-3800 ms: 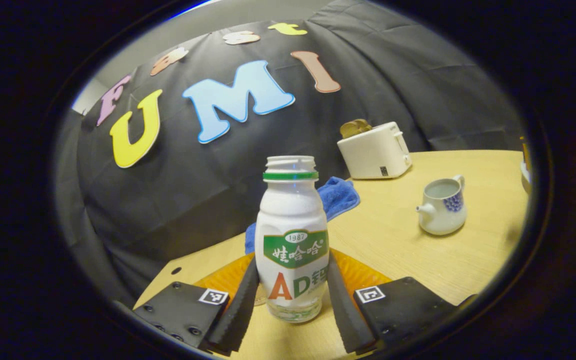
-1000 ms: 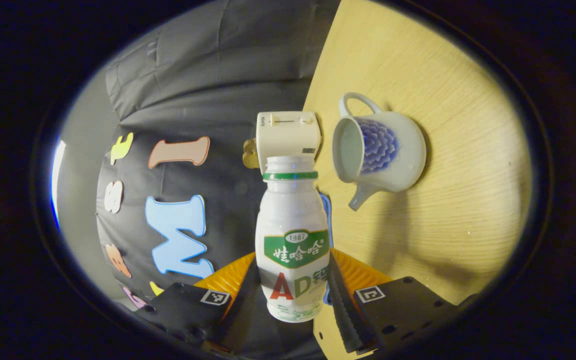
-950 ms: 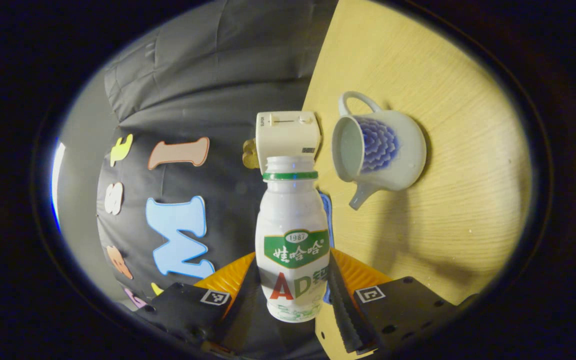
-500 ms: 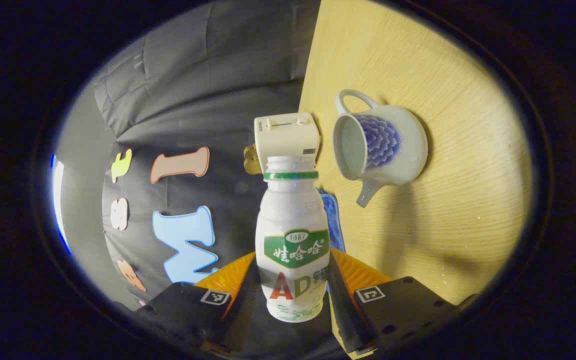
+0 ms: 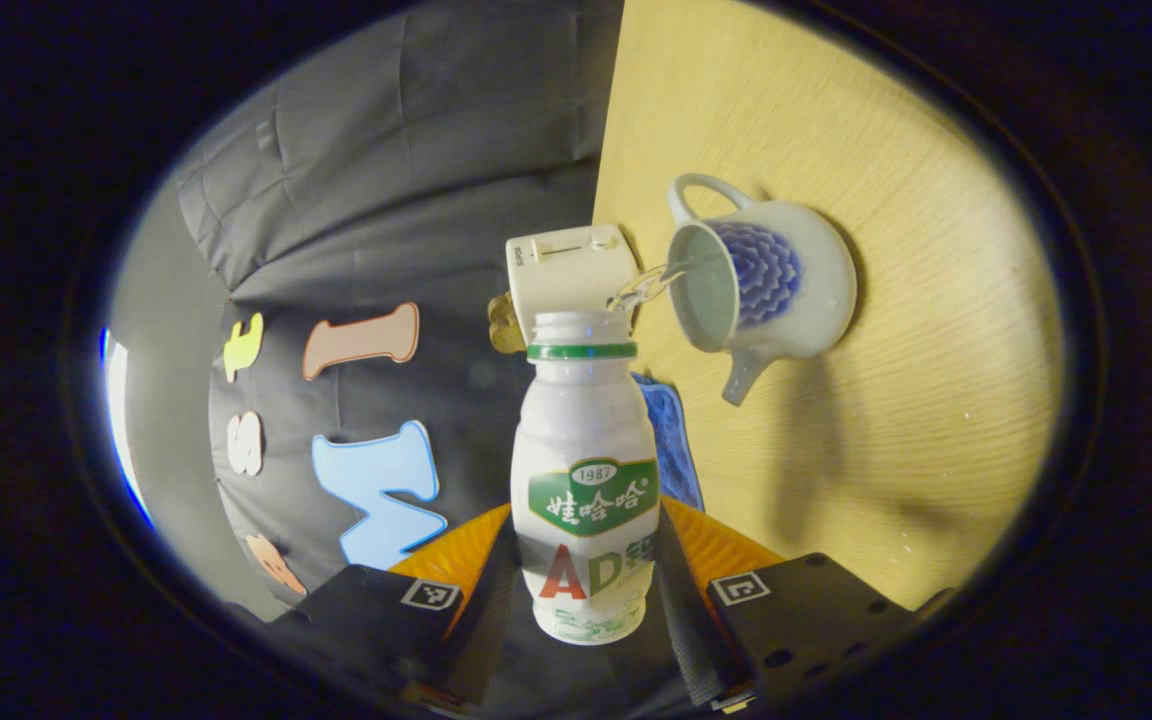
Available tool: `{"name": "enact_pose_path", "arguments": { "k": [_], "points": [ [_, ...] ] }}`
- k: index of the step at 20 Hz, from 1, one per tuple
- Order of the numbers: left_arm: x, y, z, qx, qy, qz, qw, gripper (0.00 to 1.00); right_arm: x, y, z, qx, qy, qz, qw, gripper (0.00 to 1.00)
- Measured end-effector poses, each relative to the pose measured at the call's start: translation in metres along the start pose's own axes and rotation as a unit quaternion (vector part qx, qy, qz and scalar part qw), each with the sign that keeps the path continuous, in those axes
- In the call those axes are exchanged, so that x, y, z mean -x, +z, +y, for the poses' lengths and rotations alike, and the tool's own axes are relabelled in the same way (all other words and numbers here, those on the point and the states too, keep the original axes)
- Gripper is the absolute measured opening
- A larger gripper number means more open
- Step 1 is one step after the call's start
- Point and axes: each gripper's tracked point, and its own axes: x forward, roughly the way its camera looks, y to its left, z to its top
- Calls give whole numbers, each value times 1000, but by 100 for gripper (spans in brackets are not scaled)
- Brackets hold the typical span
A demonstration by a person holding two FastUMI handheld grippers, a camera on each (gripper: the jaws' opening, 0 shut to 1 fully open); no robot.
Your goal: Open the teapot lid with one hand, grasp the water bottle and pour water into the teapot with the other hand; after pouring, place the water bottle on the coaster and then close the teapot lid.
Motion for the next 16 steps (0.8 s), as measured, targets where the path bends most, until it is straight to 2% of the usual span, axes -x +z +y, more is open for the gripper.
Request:
{"name": "enact_pose_path", "arguments": {
  "k": [2, 3, 5, 10, 12, 13, 14, 15, 16],
  "points": [
    [0, -1, 2, -7, 2, 1, 1000, 83, 0, -1, -1, 0, -1, 1, 1000, 7],
    [0, -1, 3, -10, 1, 2, 1000, 76, 0, -1, -1, 0, -1, 1, 1000, 5],
    [0, -1, 4, -13, 1, 3, 1000, 76, 0, 0, -1, 0, -2, 0, 1000, 0],
    [1, -1, 7, -30, 3, 2, 1000, 77, 1, 0, -1, -1, -1, -1, 1000, 0],
    [1, -1, 9, -38, 5, 1, 999, 77, 1, 0, -2, -2, -2, 0, 1000, 27],
    [1, -1, 10, -41, 6, 1, 999, 80, 2, -1, -3, -3, -3, 0, 1000, 0],
    [0, -1, 10, -42, 7, 1, 999, 77, 1, -1, -3, -4, -3, 0, 1000, 27],
    [1, -1, 11, -45, 8, 1, 999, 80, 1, -1, -3, -4, -3, 1, 1000, 18],
    [0, 0, 12, -48, 10, 1, 999, 77, 1, 0, -4, -5, -4, 1, 1000, 9]
  ]
}}
